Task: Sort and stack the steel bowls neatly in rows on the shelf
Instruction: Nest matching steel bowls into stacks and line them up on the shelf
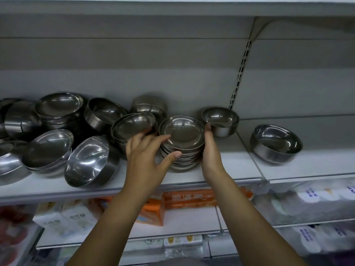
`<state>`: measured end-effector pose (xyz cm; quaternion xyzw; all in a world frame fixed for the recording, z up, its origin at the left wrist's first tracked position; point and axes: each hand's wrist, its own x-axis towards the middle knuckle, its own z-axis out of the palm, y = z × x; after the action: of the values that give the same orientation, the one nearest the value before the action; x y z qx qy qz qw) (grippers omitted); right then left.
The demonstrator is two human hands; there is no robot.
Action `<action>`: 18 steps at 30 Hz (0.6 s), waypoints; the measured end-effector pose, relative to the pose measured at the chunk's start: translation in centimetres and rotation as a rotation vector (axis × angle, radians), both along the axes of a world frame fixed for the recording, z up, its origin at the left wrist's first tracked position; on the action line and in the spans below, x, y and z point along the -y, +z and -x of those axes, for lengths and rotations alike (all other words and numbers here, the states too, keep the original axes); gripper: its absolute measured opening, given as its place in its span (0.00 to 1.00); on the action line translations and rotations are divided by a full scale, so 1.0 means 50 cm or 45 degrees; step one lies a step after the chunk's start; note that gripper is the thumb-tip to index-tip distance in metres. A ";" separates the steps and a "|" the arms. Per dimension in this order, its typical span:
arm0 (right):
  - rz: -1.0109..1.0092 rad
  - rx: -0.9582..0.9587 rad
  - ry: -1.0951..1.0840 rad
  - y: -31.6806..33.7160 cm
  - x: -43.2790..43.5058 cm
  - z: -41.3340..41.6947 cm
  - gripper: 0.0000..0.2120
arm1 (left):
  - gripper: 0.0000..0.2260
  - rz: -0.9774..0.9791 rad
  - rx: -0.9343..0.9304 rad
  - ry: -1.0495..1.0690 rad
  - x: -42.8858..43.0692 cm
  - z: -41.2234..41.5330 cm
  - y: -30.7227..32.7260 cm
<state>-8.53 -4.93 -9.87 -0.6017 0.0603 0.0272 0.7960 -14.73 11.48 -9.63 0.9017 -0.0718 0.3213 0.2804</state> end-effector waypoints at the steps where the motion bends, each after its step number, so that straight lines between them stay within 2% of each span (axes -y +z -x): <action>1: 0.013 -0.008 -0.028 -0.001 -0.004 -0.002 0.26 | 0.24 0.033 -0.002 -0.022 -0.003 0.003 0.004; 6: 0.093 -0.003 -0.087 0.000 -0.023 -0.006 0.29 | 0.21 0.350 0.060 -0.034 -0.017 0.016 0.022; 10: 0.106 0.011 -0.121 0.009 -0.028 -0.005 0.27 | 0.17 0.410 0.105 0.150 -0.036 0.010 0.036; 14: 0.124 0.012 -0.150 0.013 -0.031 -0.005 0.27 | 0.23 0.290 -0.168 0.469 -0.080 -0.024 0.054; 18: 0.169 -0.004 -0.152 0.013 -0.039 -0.010 0.30 | 0.24 0.358 -0.293 0.325 -0.103 -0.034 0.071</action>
<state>-8.02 -3.00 -9.21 -0.6483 0.0991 -0.0234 0.7545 -13.04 16.65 -6.09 0.8862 0.1210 0.2559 0.3668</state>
